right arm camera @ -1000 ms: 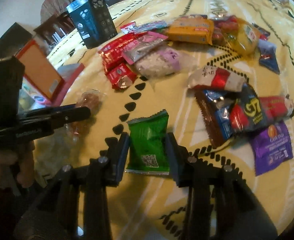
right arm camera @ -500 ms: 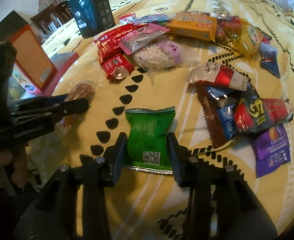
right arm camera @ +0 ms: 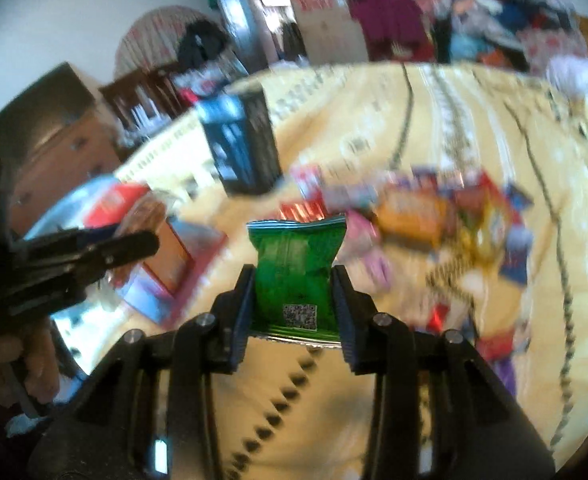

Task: Organize snacks
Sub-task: 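Carry both held packets up and over the clear glass bowl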

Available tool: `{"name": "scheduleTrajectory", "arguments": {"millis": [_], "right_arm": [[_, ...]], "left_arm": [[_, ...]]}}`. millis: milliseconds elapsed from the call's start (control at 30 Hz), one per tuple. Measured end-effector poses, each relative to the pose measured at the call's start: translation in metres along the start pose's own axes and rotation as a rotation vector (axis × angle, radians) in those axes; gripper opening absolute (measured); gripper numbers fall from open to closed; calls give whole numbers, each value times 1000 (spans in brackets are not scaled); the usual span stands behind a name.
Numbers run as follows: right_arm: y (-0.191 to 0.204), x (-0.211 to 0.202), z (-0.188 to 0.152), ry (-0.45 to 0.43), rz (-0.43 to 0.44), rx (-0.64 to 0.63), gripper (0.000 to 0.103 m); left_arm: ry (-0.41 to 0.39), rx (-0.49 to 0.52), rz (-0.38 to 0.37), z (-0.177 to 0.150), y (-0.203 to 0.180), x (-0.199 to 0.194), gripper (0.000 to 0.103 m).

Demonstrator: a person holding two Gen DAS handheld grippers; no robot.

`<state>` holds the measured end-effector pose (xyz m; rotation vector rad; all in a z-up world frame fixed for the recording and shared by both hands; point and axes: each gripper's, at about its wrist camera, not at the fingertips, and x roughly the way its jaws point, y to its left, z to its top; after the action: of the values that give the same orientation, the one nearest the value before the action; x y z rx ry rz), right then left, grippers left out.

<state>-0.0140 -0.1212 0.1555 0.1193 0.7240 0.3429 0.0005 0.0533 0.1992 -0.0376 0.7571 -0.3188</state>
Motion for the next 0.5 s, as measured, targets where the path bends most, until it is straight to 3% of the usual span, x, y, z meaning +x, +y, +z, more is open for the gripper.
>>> {"name": "scheduleTrajectory", "arguments": {"millis": [167, 300, 500], "right_arm": [[52, -7, 56, -76, 66, -85, 38], [108, -2, 96, -112, 162, -154, 38], [185, 29, 134, -79, 311, -226, 38]], "left_arm": [[-83, -68, 121, 24, 57, -48, 34], [-121, -166, 222, 29, 124, -86, 34], [-149, -302, 387, 23, 225, -135, 34]]}}
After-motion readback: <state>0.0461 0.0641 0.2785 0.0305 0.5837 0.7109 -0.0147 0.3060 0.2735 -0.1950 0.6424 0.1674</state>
